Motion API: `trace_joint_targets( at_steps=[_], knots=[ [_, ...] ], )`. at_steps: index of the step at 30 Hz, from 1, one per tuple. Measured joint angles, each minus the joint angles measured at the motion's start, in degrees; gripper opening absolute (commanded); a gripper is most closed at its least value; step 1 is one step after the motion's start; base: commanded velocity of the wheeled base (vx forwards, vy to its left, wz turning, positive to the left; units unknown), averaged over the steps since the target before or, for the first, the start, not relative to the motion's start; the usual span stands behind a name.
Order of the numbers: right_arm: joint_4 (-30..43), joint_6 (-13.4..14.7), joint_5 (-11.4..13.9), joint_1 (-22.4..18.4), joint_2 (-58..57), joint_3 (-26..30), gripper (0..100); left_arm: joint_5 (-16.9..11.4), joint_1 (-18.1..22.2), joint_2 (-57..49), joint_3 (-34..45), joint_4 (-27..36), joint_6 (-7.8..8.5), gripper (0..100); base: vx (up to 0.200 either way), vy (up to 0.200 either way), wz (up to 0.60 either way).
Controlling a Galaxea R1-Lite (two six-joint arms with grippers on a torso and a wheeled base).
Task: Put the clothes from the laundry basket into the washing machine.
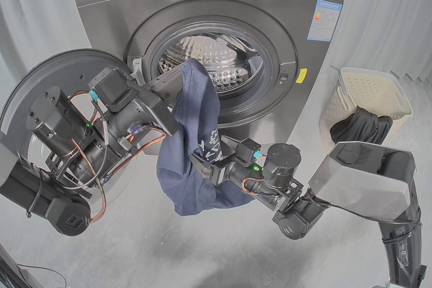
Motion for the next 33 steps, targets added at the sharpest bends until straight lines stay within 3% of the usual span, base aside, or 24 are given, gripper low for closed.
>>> trace_joint_targets(
  at_steps=[14,15,25,33],
  knots=[
    [0.7,-0.4,-0.1,-1.3,6.8,-10.9,100,0.0,-1.9,-2.1,1.0,0.0,-0.04,0,0.000,0.000,0.00],
    [0.8,-0.4,-0.3,-1.3,7.1,-11.5,0,0.0,-1.9,-2.2,1.0,0.0,-0.06,0,0.000,0.000,0.00],
    [0.6,-0.2,-0.6,-2.4,7.7,-12.7,0,1.0,-1.6,-2.6,1.0,0.0,-0.28,0,0.000,0.000,0.00],
    [-0.3,-0.2,-0.6,-4.8,4.2,-5.6,0,1.0,1.4,-2.3,1.1,0.0,-0.17,0,0.000,0.000,0.00]
  ],
)
